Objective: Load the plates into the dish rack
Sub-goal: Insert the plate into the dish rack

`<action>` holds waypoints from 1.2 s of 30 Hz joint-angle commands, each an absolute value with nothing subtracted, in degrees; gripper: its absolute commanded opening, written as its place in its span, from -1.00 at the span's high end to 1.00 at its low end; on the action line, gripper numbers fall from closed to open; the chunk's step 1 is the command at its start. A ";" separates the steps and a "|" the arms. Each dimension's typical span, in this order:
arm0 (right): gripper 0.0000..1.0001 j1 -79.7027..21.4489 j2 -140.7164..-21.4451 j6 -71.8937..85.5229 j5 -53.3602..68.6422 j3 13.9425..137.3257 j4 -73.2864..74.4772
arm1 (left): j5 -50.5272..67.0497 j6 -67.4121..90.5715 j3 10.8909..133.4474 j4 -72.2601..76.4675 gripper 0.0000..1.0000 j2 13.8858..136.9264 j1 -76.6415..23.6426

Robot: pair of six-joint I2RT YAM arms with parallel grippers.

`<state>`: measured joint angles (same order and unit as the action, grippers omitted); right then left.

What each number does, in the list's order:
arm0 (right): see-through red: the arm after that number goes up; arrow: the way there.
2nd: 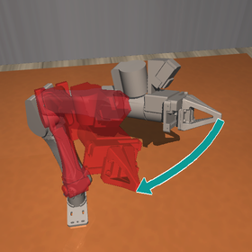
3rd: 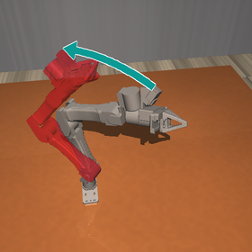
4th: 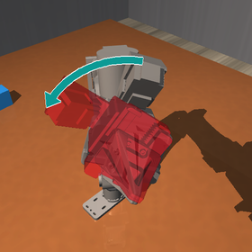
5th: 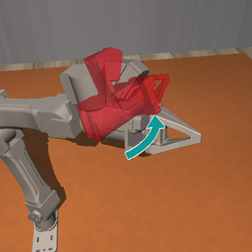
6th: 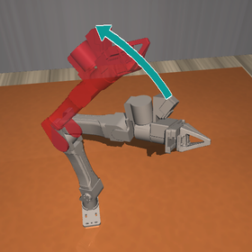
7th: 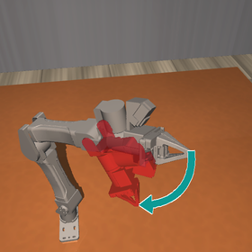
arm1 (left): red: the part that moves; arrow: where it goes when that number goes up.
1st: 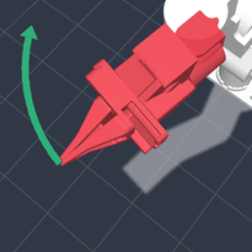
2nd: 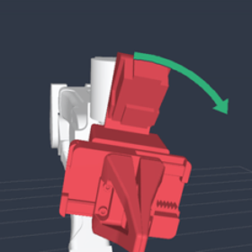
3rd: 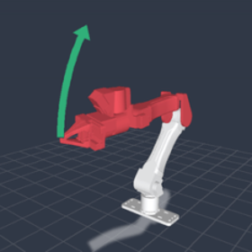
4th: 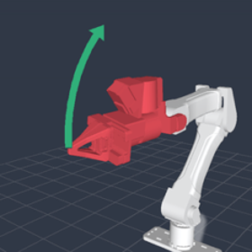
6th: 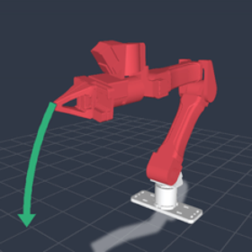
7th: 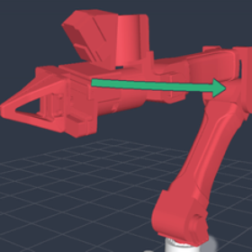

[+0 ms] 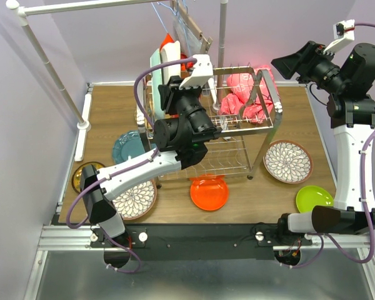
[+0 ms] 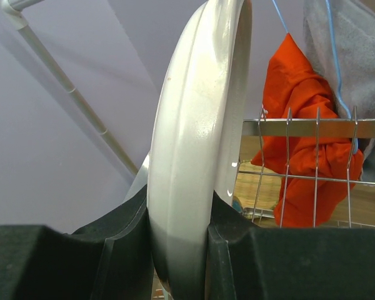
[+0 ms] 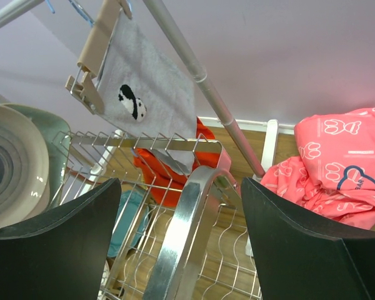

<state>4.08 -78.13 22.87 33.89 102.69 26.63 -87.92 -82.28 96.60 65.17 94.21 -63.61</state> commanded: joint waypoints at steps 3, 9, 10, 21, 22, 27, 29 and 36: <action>-0.72 3.69 -77.43 23.29 33.92 103.01 27.33 | -97.91 -90.52 96.24 78.91 1.00 91.93 -63.02; -0.72 3.69 -77.69 23.38 33.93 103.27 27.33 | -98.26 -94.04 93.43 85.76 1.00 92.28 -62.93; -0.72 3.69 -77.78 23.38 34.01 103.27 27.33 | -98.26 -95.00 93.17 86.56 1.00 92.29 -62.76; -0.72 3.69 -77.78 23.12 33.84 103.01 27.33 | -98.35 -110.82 93.43 105.28 1.00 96.68 -61.79; -0.72 3.69 -77.87 23.03 33.84 103.01 27.33 | -98.35 -111.35 93.43 105.81 1.00 96.85 -61.61; -0.72 3.69 -77.87 22.68 33.49 103.18 27.42 | -98.44 -119.68 94.39 114.94 1.00 99.05 -61.00; -0.72 3.69 -78.05 22.76 33.49 103.18 27.33 | -98.44 -124.44 95.53 119.70 1.00 100.36 -60.56; -0.72 3.69 -78.57 22.68 33.31 103.36 27.33 | -98.26 -124.80 98.17 119.53 1.00 101.25 -60.29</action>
